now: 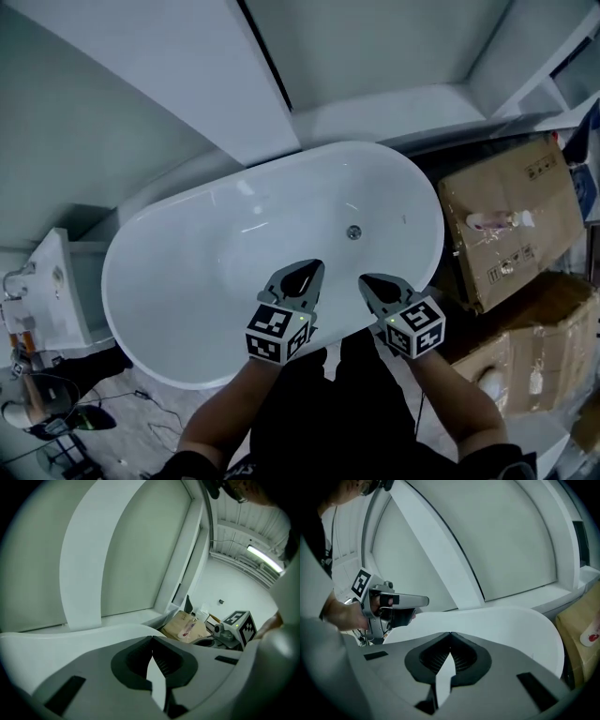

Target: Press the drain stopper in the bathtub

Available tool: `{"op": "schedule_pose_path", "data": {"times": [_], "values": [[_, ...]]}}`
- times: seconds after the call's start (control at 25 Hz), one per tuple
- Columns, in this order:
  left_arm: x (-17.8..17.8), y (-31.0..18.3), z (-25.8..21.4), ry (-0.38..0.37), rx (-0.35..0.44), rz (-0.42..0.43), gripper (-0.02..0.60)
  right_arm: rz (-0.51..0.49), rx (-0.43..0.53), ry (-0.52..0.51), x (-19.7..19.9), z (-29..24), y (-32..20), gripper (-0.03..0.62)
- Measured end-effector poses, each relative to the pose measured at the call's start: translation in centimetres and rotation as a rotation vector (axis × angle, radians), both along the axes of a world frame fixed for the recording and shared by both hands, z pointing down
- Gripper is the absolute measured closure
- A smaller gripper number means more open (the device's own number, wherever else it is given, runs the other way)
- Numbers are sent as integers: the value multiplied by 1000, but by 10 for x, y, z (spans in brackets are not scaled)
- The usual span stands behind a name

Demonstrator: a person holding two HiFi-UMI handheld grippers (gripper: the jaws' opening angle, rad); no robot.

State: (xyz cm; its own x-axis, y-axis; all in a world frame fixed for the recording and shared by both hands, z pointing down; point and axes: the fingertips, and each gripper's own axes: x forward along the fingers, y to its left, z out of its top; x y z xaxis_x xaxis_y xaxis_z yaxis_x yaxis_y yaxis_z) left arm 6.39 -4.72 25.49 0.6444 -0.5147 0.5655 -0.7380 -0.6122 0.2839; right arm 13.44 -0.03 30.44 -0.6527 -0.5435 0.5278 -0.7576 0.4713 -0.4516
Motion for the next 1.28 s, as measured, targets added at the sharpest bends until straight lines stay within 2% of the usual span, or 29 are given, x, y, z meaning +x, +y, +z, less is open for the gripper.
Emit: {"op": "schedule_pose_path", "data": {"times": [0.28, 0.6, 0.76, 0.88, 1.0, 1.28], "values": [[11, -29, 99, -53, -35, -11, 568, -36, -52, 17, 2, 99, -34, 580], [6, -44, 240, -64, -114, -18, 568, -6, -158, 80, 3, 264, -55, 580], [-9, -55, 312, -107, -157, 5, 568, -7, -215, 146, 4, 344, -78, 580], [-25, -71, 362, -137, -190, -45, 568, -44, -235, 185, 0, 406, -99, 579], [-31, -79, 405, -119, -219, -93, 568, -83, -251, 230, -1, 467, -111, 579], [-37, -76, 487, -139, -252, -57, 568, -140, -313, 366, 5, 583, -120, 579]]}}
